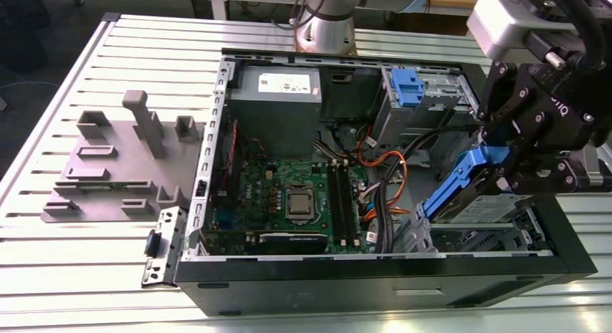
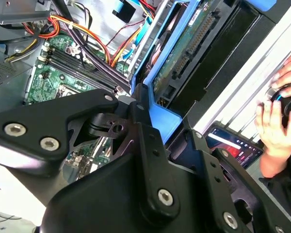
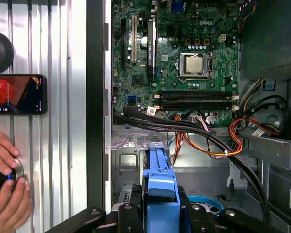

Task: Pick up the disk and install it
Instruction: 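Insert the disk into the insertion slot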

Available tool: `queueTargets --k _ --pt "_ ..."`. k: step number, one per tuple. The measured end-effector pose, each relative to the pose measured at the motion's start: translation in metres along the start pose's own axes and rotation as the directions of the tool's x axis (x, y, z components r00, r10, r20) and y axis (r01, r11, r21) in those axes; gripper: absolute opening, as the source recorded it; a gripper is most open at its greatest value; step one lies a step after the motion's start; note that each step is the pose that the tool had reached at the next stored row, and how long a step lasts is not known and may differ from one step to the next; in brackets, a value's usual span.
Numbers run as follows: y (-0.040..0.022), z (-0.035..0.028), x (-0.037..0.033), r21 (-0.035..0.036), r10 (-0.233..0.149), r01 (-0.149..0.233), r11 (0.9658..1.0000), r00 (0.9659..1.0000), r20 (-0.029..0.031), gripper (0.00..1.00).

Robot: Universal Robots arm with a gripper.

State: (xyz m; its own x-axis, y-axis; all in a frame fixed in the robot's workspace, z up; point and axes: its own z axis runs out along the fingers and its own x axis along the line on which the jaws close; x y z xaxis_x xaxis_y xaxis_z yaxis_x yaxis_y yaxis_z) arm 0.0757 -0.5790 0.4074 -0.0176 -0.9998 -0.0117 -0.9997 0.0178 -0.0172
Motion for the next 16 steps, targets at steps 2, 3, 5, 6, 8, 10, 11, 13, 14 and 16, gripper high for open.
queueTargets --k 2,3,5,6,8,10,11,13,14,16 --pt "0.0000 0.0000 0.0000 0.0000 0.000 0.000 1.0000 1.0000 0.0000 0.36" --pt "0.0000 0.0000 0.0000 0.0000 0.000 0.000 1.0000 1.0000 0.0000 0.36" --pt "0.0000 0.0001 0.0000 0.0000 0.000 0.000 1.0000 1.0000 0.0000 0.36" --pt "0.0000 0.0001 0.0000 0.0000 0.000 0.000 1.0000 1.0000 0.0000 0.36" --pt "0.0000 0.0001 0.0000 0.0000 0.000 0.000 1.0000 1.0000 0.0000 0.36" --pt "0.0000 0.0000 0.0000 0.0001 0.000 0.000 1.0000 1.0000 -0.0005 0.37" --pt "0.0000 0.0001 0.0000 0.0000 0.000 0.000 1.0000 1.0000 -0.0002 0.37" --pt "0.0000 0.0011 0.0000 0.0004 0.000 0.000 1.0000 1.0000 0.0001 0.44" --pt "0.0000 0.0028 0.0000 0.0008 0.000 0.000 1.0000 1.0000 0.0004 0.44" --pt "0.0000 0.0062 0.0001 0.0011 0.000 0.000 1.0000 1.0000 0.0000 0.44"
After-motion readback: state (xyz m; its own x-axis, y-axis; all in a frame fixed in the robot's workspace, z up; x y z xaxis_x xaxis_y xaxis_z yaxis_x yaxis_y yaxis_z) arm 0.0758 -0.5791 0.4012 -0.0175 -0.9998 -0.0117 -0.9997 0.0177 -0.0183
